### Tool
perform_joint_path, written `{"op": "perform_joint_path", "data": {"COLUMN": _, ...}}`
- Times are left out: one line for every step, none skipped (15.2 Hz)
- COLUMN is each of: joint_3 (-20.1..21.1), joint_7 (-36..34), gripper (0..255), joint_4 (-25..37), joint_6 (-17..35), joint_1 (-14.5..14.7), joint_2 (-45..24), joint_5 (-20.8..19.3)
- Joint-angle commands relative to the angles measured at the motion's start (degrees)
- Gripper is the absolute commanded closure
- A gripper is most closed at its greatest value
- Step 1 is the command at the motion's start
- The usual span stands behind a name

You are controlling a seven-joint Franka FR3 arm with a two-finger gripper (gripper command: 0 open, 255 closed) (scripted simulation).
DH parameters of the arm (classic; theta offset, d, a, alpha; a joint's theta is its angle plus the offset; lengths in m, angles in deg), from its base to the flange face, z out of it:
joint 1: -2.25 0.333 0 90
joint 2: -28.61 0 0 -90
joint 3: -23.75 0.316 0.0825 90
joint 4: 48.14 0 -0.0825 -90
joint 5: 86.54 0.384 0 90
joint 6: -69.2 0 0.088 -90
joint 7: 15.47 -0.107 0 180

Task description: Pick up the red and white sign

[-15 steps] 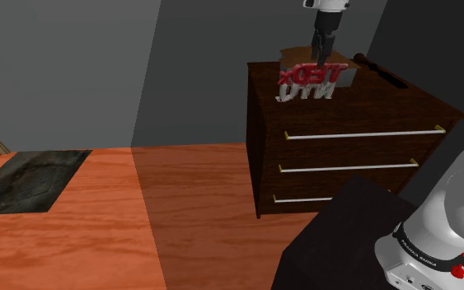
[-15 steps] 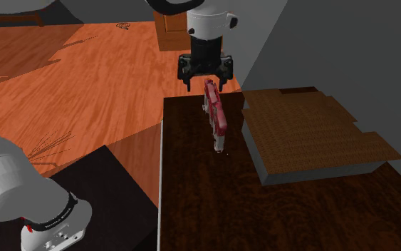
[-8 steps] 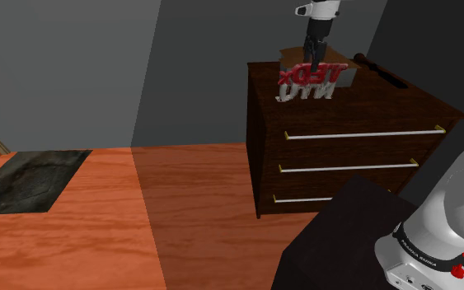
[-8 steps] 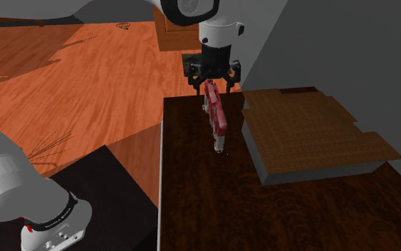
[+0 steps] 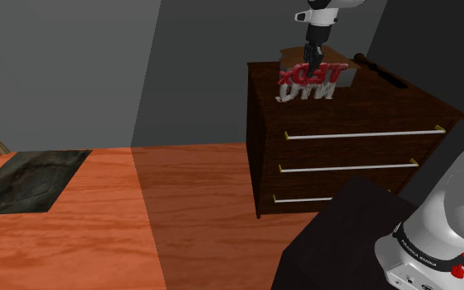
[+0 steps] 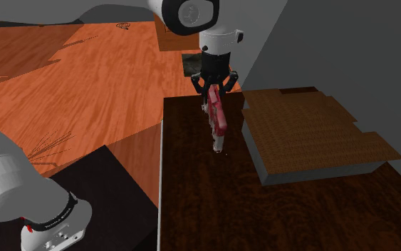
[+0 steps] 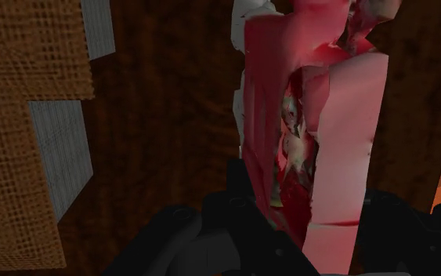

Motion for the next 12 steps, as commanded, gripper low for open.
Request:
{"op": "perform_joint_path", "data": {"joint_3": 0.0, "joint_7": 0.0, "gripper": 255, "joint_4": 0.0, "joint_6": 0.0, "joint_1": 0.0, "joint_2": 0.0, "joint_5": 0.0}}
{"op": "perform_joint_path", "data": {"joint_3": 0.0, "joint_7": 0.0, "gripper": 255, "joint_4": -0.1, "joint_6": 0.0, "joint_1": 0.0, "joint_2": 0.0, "joint_5": 0.0}}
{"op": "perform_joint_path", "data": {"joint_3": 0.0, "joint_7": 0.0, "gripper": 255, "joint_4": 0.0, "joint_6": 0.0, "joint_1": 0.0, "joint_2": 0.0, "joint_5": 0.0}}
{"op": "perform_joint_path", "data": {"joint_3": 0.0, "joint_7": 0.0, "gripper": 255, "joint_4": -0.1, "joint_6": 0.0, "joint_1": 0.0, "joint_2": 0.0, "joint_5": 0.0}}
{"op": "perform_joint_path", "data": {"joint_3": 0.0, "joint_7": 0.0, "gripper": 255, "joint_4": 0.0, "joint_6": 0.0, "joint_1": 0.0, "joint_2": 0.0, "joint_5": 0.0}}
{"op": "perform_joint_path", "data": {"joint_3": 0.0, "joint_7": 0.0, "gripper": 255, "joint_4": 0.0, "joint_6": 0.0, "joint_1": 0.0, "joint_2": -0.1, "joint_5": 0.0}}
{"op": "perform_joint_path", "data": {"joint_3": 0.0, "joint_7": 0.0, "gripper": 255, "joint_4": 0.8, "joint_6": -0.8, "joint_1": 0.0, "joint_2": -0.1, "joint_5": 0.0}}
{"op": "perform_joint_path", "data": {"joint_3": 0.0, "joint_7": -0.1, "gripper": 255, "joint_4": 1.6, "joint_6": -1.5, "joint_1": 0.0, "joint_2": -0.1, "joint_5": 0.0}}
{"op": "perform_joint_path", "data": {"joint_3": 0.0, "joint_7": -0.1, "gripper": 255, "joint_4": 2.4, "joint_6": -2.3, "joint_1": 0.0, "joint_2": -0.1, "joint_5": 0.0}}
{"op": "perform_joint_path", "data": {"joint_3": 0.0, "joint_7": -0.1, "gripper": 255, "joint_4": 3.2, "joint_6": -3.1, "joint_1": 0.0, "joint_2": -0.2, "joint_5": 0.0}}
{"op": "perform_joint_path", "data": {"joint_3": 0.0, "joint_7": -0.1, "gripper": 255, "joint_4": 4.0, "joint_6": -3.9, "joint_1": -0.1, "joint_2": -0.2, "joint_5": 0.1}}
{"op": "perform_joint_path", "data": {"joint_3": -0.1, "joint_7": -0.1, "gripper": 255, "joint_4": 4.9, "joint_6": -4.7, "joint_1": -0.1, "joint_2": -0.3, "joint_5": 0.1}}
